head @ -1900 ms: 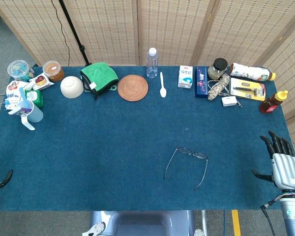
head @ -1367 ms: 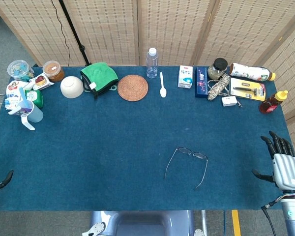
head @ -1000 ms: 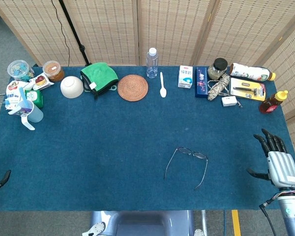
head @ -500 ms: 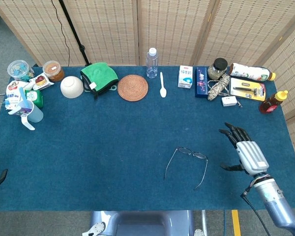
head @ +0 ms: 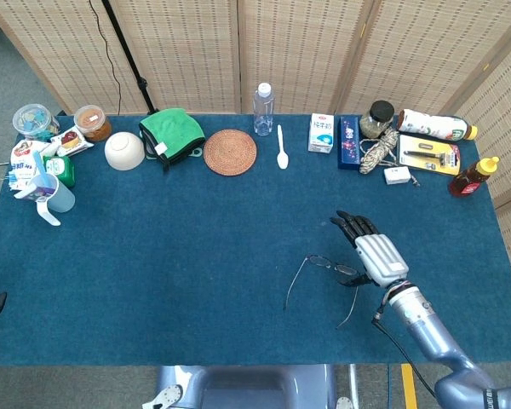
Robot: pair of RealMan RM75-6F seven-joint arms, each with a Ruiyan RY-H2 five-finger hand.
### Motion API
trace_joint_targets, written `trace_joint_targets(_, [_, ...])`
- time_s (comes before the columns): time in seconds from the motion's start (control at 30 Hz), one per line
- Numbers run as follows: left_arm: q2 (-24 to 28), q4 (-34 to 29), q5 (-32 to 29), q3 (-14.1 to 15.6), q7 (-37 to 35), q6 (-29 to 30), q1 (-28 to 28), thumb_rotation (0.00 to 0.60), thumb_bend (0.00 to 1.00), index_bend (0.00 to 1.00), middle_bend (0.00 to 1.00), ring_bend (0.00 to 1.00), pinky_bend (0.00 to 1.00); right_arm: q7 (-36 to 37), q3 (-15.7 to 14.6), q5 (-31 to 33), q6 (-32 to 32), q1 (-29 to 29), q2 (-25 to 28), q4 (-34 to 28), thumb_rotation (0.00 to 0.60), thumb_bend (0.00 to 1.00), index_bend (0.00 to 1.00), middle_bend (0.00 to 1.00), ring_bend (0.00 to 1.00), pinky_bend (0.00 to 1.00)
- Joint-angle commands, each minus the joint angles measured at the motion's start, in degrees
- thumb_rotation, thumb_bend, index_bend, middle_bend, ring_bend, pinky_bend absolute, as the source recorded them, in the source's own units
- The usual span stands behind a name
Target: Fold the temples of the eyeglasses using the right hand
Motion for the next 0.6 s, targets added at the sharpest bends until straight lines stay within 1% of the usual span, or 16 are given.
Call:
trace_joint_targets(0.03, [0.0, 0.1, -0.1, 0.0, -0.1, -0.1, 0.0, 0.36, 0.28, 0.12, 0.02, 0.04, 0.0, -3.0, 0.3, 2.5, -1.2, 1.9, -2.7, 1.8, 0.6, 0.09, 0.02, 0.0, 0.0, 0.0])
trace_joint_targets(0.17, [-0.1, 0.3, -0.2, 0.0, -0.4, -0.4, -0.1, 0.36, 0.28, 0.12, 0.02, 0.04, 0.0, -6.2, 0.2, 5.0, -1.3, 3.0, -5.3, 3.4, 0.6, 0.09, 0.01, 0.0, 0.0, 0.0])
trace_joint_targets(0.33, [-0.2, 0.9, -0.5, 0.0, -1.0, -0.7, -0.1, 0.36, 0.28, 0.12, 0.02, 0.04, 0.0, -10.0, 0.1, 8.9, -1.4, 4.7, -9.8, 7.4, 0.6, 0.09, 0.0, 0.0, 0.0, 0.0])
trace_joint_targets(0.6, [0.0, 1.8, -1.2, 0.1, -2.0, -0.5, 0.4, 0.359, 0.28, 0.12, 0.02, 0.04, 0.0, -13.3, -0.5, 11.8, -1.4, 6.2, -14.3, 13.0, 0.6, 0.09, 0.0, 0.0, 0.0, 0.0])
